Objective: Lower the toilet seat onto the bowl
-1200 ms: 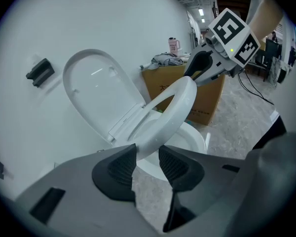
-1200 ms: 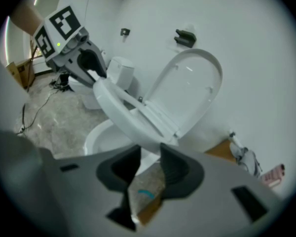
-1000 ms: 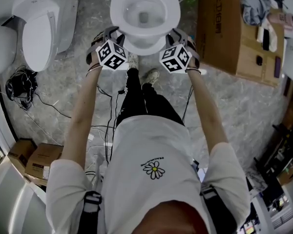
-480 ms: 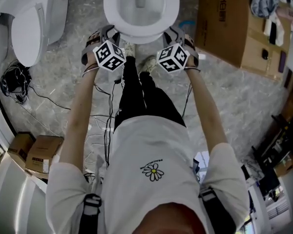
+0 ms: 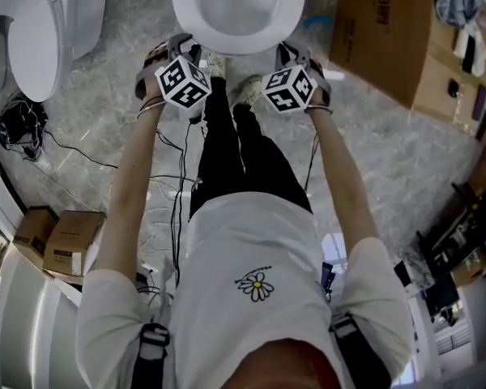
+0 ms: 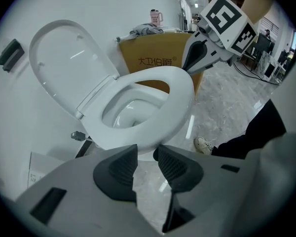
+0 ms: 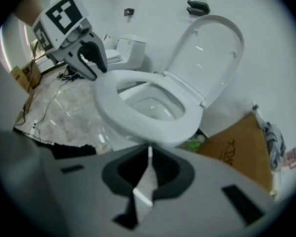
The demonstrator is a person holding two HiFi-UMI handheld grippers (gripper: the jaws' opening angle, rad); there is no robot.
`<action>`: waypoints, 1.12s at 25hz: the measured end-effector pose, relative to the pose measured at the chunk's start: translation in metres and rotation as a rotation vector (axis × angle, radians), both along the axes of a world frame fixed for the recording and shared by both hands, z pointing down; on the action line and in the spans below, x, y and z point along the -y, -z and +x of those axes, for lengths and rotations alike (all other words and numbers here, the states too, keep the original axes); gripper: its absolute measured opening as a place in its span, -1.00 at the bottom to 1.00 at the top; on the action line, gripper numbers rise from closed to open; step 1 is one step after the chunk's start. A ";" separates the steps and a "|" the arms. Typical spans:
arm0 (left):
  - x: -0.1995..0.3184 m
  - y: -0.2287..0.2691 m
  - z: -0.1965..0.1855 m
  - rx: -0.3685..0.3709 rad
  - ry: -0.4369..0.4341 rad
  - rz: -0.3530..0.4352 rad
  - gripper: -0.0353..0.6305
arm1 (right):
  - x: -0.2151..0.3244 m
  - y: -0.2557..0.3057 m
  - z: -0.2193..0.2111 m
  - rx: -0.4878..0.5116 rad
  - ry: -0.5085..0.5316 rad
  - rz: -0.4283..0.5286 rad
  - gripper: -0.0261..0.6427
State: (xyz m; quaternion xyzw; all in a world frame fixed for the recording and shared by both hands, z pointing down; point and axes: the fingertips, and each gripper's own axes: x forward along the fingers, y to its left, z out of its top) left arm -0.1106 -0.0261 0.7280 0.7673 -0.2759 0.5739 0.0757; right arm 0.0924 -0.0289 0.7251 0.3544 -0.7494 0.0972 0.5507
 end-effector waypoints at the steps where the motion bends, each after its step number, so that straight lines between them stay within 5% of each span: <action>1: -0.001 -0.004 0.000 -0.003 0.002 -0.005 -0.46 | -0.001 -0.004 0.000 -0.004 0.011 -0.006 -0.79; 8: -0.010 -0.030 0.000 -0.014 0.005 -0.052 -0.48 | -0.010 -0.031 0.000 -0.040 0.100 -0.044 -0.79; 28: -0.022 -0.111 -0.005 -0.023 0.020 -0.263 -0.58 | -0.021 -0.111 -0.001 -0.068 0.075 -0.229 -0.79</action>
